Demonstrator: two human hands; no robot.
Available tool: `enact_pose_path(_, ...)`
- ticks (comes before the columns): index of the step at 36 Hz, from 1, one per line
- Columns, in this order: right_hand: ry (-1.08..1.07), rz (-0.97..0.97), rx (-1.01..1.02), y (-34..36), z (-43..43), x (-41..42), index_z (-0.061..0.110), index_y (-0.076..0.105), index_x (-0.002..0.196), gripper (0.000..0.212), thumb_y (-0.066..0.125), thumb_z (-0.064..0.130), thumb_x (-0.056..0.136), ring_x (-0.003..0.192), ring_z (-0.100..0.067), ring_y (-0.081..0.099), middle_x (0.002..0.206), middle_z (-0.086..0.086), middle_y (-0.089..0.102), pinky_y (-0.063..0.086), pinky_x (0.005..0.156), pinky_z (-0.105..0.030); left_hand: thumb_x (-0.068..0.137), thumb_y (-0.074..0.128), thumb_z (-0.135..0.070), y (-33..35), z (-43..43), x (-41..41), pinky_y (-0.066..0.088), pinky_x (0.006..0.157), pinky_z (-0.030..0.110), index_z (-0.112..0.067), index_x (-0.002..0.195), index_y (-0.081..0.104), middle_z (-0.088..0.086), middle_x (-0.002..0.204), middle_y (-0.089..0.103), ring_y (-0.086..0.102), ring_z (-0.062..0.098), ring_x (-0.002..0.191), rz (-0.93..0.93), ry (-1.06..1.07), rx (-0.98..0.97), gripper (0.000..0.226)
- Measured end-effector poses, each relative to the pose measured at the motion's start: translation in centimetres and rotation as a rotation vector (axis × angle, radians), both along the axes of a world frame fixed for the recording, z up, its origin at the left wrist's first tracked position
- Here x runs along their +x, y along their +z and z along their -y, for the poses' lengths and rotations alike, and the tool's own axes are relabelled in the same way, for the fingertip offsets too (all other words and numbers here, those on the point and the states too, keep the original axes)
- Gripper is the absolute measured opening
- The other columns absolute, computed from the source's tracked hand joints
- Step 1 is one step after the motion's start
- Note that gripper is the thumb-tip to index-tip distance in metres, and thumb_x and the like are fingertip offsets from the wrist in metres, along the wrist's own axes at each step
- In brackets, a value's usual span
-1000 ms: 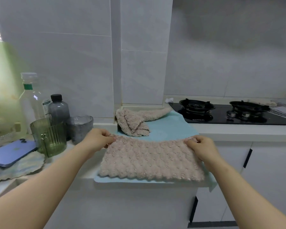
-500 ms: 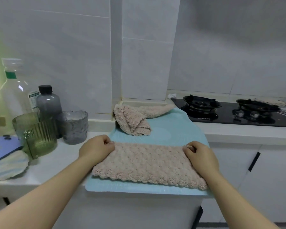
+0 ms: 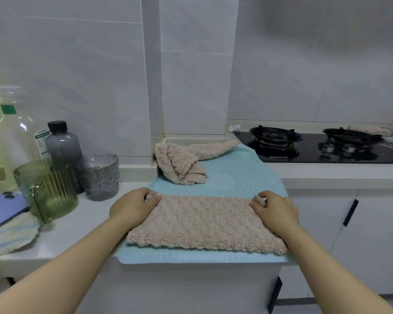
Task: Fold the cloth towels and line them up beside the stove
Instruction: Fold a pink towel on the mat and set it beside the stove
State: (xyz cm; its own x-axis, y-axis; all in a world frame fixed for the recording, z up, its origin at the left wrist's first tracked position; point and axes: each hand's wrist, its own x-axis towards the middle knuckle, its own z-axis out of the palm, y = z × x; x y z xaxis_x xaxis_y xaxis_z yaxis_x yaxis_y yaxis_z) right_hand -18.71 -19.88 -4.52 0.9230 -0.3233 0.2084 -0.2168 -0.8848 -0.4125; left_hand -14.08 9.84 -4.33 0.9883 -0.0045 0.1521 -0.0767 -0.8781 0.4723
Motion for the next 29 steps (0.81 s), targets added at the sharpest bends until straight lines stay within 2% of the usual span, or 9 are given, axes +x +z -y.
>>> enact_pose_path(3,0.017,-0.037,0.025,0.3,0.0,-0.1,0.023,0.061,0.104,0.026,0.049,0.043,0.092,0.113,-0.028,0.046,0.109,-0.001,0.064,0.035,0.085,-0.033,0.093,0.047,-0.04,0.5,0.2,0.0,0.039,0.067,0.028,-0.02,0.09,0.056,0.002,0.094,0.064,0.055,0.019,0.084,-0.001,-0.018,-0.12,0.022)
enact_pose_path(5,0.035,-0.026,0.103,0.5,0.3,0.0,0.026,0.054,0.083,0.016,0.052,0.04,0.09,0.105,-0.027,0.048,0.095,0.001,0.062,0.034,0.079,-0.032,0.092,0.051,-0.036,0.8,0.2,0.0,0.039,0.068,0.029,-0.018,0.09,0.055,0.002,0.09,0.061,0.055,0.021,0.084,0.032,-0.01,-0.187,0.019)
enact_pose_path(9,0.088,0.113,0.359,0.8,0.8,0.8,0.023,0.036,0.069,0.029,0.052,0.029,0.093,0.074,-0.025,0.051,0.07,0.001,0.051,0.035,0.059,-0.03,0.089,0.059,-0.03,1.2,0.6,0.5,0.04,0.069,0.03,-0.019,0.089,0.055,0.002,0.084,0.061,0.056,0.023,0.082,0.122,0.016,-0.273,0.011)
enact_pose_path(14,0.082,0.289,0.507,2.0,0.3,2.3,0.022,0.04,0.076,0.02,0.053,0.022,0.092,0.053,-0.019,0.048,0.072,-0.003,0.053,0.036,0.049,-0.028,0.087,0.062,-0.022,1.8,1.6,2.5,0.034,0.067,0.029,-0.018,0.085,0.054,-0.002,0.073,0.054,0.05,0.022,0.078,0.173,0.047,-0.441,0.009)
enact_pose_path(17,0.046,0.338,0.605,2.3,0.4,3.5,0.019,0.049,0.095,0.004,0.051,0.018,0.093,0.049,-0.02,0.048,0.074,-0.003,0.052,0.038,0.045,-0.028,0.086,0.064,-0.017,2.0,2.1,3.8,0.034,0.07,0.028,-0.02,0.08,0.053,-0.003,0.071,0.051,0.05,0.023,0.079,0.182,0.075,-0.567,0.012)
enact_pose_path(21,0.042,0.278,0.566,2.0,0.4,4.3,0.017,0.046,0.124,0.028,0.044,0.017,0.097,0.05,-0.017,0.049,0.071,0.001,0.052,0.036,0.04,-0.024,0.089,0.058,-0.018,1.3,2.1,4.4,0.033,0.07,0.026,-0.013,0.091,0.057,0.009,0.09,0.06,0.052,0.026,0.088,0.087,0.104,-0.294,0.006)
enact_pose_path(23,0.029,0.205,0.534,1.5,0.4,4.4,0.015,0.042,0.131,0.034,0.042,0.014,0.097,0.051,-0.016,0.049,0.069,0.0,0.053,0.037,0.04,-0.024,0.09,0.053,-0.015,0.9,2.1,4.4,0.035,0.074,0.028,-0.01,0.102,0.06,0.013,0.106,0.063,0.055,0.03,0.099,0.078,0.117,-0.183,0.015)
enact_pose_path(26,0.03,0.143,0.489,1.2,0.5,4.2,0.014,0.038,0.136,0.041,0.042,0.016,0.096,0.055,-0.014,0.052,0.067,0.0,0.055,0.036,0.049,-0.025,0.09,0.045,-0.009,0.9,3.0,3.7,0.038,0.091,0.034,-0.012,0.118,0.056,0.013,0.123,0.055,0.047,0.032,0.115,0.203,0.106,-0.096,0.03)
enact_pose_path(29,0.05,0.054,0.41,1.7,0.6,3.4,0.016,0.031,0.14,0.049,0.045,0.026,0.094,0.062,-0.013,0.053,0.068,0.001,0.057,0.035,0.052,-0.025,0.091,0.044,-0.008,1.9,4.7,1.8,0.036,0.095,0.035,-0.015,0.121,0.056,0.007,0.127,0.054,0.044,0.028,0.119,0.388,-0.015,-0.051,0.034)
